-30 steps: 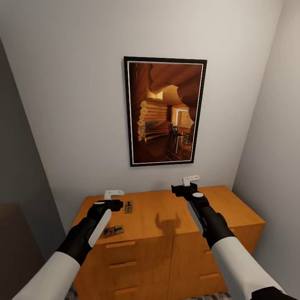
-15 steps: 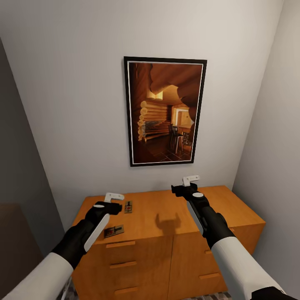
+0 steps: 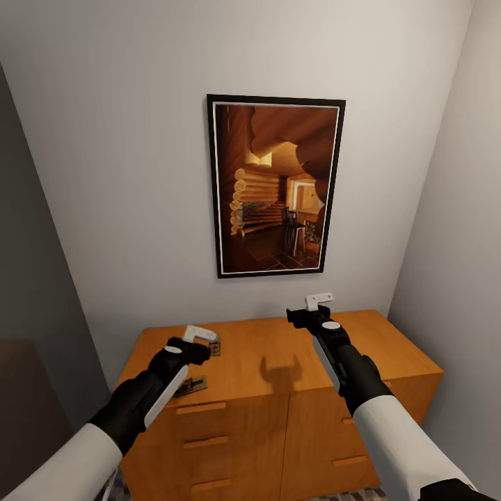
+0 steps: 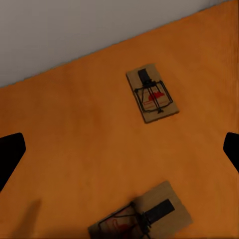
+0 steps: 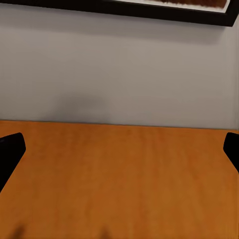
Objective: Take the four mousetraps from the cabinet in the bathroom and place them on the bathroom floor. Make sure all four end up on the same floor surface, and ensure that at least two of them are either under or directly next to the same bathroom sink.
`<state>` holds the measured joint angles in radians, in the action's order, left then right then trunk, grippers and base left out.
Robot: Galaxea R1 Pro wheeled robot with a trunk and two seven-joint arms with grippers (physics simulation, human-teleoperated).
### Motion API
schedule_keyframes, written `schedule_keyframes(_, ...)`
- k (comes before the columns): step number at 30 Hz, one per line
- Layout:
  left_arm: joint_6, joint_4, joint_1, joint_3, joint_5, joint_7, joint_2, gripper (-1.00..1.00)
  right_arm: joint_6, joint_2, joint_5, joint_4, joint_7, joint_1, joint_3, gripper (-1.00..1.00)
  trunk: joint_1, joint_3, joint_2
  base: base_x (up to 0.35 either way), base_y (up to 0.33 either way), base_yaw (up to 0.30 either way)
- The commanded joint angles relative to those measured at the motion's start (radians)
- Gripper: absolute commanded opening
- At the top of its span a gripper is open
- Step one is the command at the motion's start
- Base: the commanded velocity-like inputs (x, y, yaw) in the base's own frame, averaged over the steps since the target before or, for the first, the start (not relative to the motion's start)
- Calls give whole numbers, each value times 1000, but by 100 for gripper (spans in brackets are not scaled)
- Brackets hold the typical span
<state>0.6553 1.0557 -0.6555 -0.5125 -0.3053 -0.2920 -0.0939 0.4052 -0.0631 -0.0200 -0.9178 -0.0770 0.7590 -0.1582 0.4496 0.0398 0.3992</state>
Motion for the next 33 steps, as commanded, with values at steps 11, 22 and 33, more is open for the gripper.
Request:
schedule_keyframes(11,-5,2,-1,-95,148,148,0,100,5,0,-3,-1,-16,0,-5,100,0,-1,1,0,0,0)
schedule_keyframes(22,-83,2,0,-105,269,217,-23,100,7,0,-3,-2,-7,0,-7,100,0,-1,1,0,0,0)
schedule_keyframes(33,-102,3,0,-105,288,250,-50,100,21,-1,-2,-4,-6,0,-8,100,0,-1,1,0,0,0)
